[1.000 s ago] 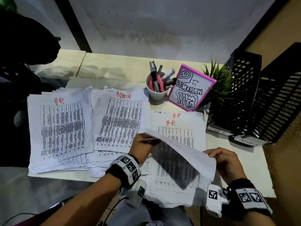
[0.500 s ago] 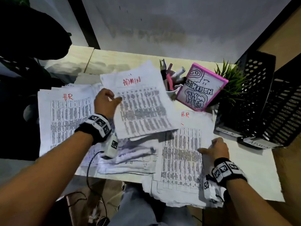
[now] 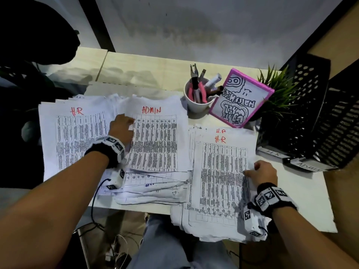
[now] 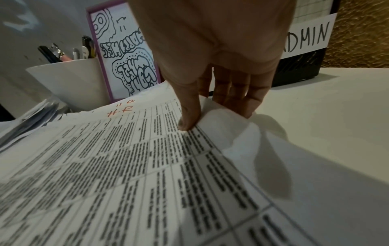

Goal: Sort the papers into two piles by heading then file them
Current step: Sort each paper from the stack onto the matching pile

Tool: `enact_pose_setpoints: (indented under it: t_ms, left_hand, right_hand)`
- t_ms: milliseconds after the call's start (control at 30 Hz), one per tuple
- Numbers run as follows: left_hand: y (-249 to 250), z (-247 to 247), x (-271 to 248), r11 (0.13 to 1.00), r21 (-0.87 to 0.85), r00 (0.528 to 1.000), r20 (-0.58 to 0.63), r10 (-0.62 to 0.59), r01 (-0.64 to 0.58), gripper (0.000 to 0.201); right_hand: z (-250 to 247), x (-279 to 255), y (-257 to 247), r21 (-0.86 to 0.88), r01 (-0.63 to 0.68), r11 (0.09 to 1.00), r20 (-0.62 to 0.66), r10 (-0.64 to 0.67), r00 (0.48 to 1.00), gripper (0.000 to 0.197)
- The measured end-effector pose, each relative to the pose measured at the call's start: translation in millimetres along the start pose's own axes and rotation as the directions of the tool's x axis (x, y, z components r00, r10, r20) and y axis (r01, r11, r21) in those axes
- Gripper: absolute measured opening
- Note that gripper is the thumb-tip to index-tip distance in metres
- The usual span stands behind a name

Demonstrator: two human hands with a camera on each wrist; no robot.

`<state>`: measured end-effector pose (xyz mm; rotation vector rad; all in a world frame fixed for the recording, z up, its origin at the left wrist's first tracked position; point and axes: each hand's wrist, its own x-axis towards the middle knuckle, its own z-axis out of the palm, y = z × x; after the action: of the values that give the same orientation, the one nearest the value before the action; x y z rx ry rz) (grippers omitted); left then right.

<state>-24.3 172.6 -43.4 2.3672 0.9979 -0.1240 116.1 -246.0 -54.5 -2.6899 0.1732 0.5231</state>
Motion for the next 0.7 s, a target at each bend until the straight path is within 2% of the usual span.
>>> enact_pose_setpoints:
  t_ms: [100, 167, 200, 267, 300, 333, 367, 400, 467, 533, 600, 667, 700]
  left_hand:
    - [-7, 11, -4, 0.998, 0.008, 0.998, -0.002, -0.066, 0.066, 0.047]
    - [3, 14, -15, 0.990, -0.099, 0.989, -0.104, -0.107, 0.097, 0.047]
    - [14, 14, -23, 0.980, -0.179, 0.976, -0.181, -0.120, 0.088, 0.045]
    - [44, 17, -48, 0.950, -0.310, 0.957, -0.284, -0.053, -0.040, 0.041]
    - [59, 22, -60, 0.906, -0.403, 0.963, -0.268, 0.015, -0.126, 0.043]
    - [73, 28, -72, 0.830, -0.527, 0.977, -0.195, 0.089, -0.181, 0.053]
    - [84, 35, -81, 0.754, -0.631, 0.983, -0.089, 0.162, -0.181, 0.065]
    - [93, 42, -89, 0.724, -0.673, 0.975, 0.020, 0.219, -0.149, 0.075]
    - [112, 55, -99, 0.744, -0.667, 0.951, 0.203, 0.234, -0.041, 0.080]
    - [127, 69, -110, 0.687, -0.725, 0.940, 0.263, 0.215, 0.046, 0.075]
    - [134, 79, -115, 0.596, -0.797, 0.946, 0.260, 0.191, 0.098, 0.059]
    - [134, 84, -117, 0.570, -0.811, 0.952, 0.264, 0.155, 0.132, 0.040]
    - [133, 83, -117, 0.587, -0.800, 0.955, 0.257, 0.151, 0.122, 0.033]
  right_hand:
    - [0, -2, 2, 0.089, 0.077, 0.993, -0.099, -0.068, 0.993, 0.021]
    - [-3, -5, 1, 0.225, 0.105, 0.969, -0.134, -0.076, 0.988, 0.016]
    - [-5, -8, 1, 0.348, 0.105, 0.931, -0.120, -0.066, 0.991, 0.017]
    - [-7, -15, 0, 0.636, 0.055, 0.770, -0.038, -0.040, 0.998, 0.030]
    - [-7, -18, 1, 0.739, 0.003, 0.673, 0.019, -0.026, 0.999, 0.033]
    - [-6, -22, 2, 0.804, -0.050, 0.593, 0.071, -0.012, 0.997, 0.033]
    - [-6, -25, 4, 0.843, -0.092, 0.530, 0.111, -0.005, 0.994, 0.031]
    - [-6, -30, 4, 0.866, -0.119, 0.485, 0.137, -0.002, 0.991, 0.029]
    - [-9, -38, 4, 0.901, -0.121, 0.417, 0.152, -0.042, 0.987, 0.028]
    - [-15, -43, 5, 0.912, -0.119, 0.392, 0.170, -0.097, 0.981, 0.026]
    - [-24, -46, 4, 0.922, -0.158, 0.353, 0.218, -0.135, 0.967, 0.024]
    - [-31, -45, 5, 0.923, -0.195, 0.331, 0.250, -0.134, 0.959, 0.023]
    - [-31, -41, 4, 0.926, -0.207, 0.315, 0.252, -0.111, 0.961, 0.022]
